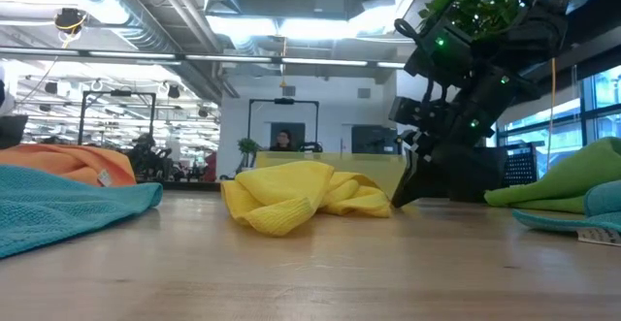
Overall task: Fold microfiber towels
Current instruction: Fold the yellow microfiber towel
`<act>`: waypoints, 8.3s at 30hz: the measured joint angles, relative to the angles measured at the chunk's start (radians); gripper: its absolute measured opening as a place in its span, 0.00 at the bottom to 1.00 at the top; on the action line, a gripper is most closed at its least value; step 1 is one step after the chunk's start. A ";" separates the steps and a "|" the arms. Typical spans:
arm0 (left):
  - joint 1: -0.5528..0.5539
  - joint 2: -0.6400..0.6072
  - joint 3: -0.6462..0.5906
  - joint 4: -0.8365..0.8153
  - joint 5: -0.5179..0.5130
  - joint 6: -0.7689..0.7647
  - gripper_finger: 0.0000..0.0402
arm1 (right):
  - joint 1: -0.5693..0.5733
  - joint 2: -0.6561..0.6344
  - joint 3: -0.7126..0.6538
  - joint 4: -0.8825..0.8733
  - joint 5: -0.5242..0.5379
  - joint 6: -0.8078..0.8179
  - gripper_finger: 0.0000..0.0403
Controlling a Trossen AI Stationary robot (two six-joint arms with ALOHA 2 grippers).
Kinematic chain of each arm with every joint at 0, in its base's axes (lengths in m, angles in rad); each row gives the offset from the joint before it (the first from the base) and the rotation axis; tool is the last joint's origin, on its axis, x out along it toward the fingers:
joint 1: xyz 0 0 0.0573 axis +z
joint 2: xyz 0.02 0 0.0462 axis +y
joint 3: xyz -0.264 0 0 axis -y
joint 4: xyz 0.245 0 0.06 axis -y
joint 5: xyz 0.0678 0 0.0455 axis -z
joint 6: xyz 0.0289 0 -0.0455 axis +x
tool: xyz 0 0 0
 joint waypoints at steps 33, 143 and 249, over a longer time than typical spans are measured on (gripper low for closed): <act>-0.158 0.756 -0.067 0.381 -0.040 -0.124 0.01 | -0.002 0.000 0.000 0.003 -0.019 0.041 0.01; -0.614 0.942 0.160 0.235 -0.832 -0.214 0.00 | 0.004 -0.643 0.041 -0.270 -0.124 0.107 0.01; -0.638 0.968 -0.056 0.184 -0.403 -0.528 0.00 | 0.164 -0.421 0.023 -0.574 -0.099 0.286 0.00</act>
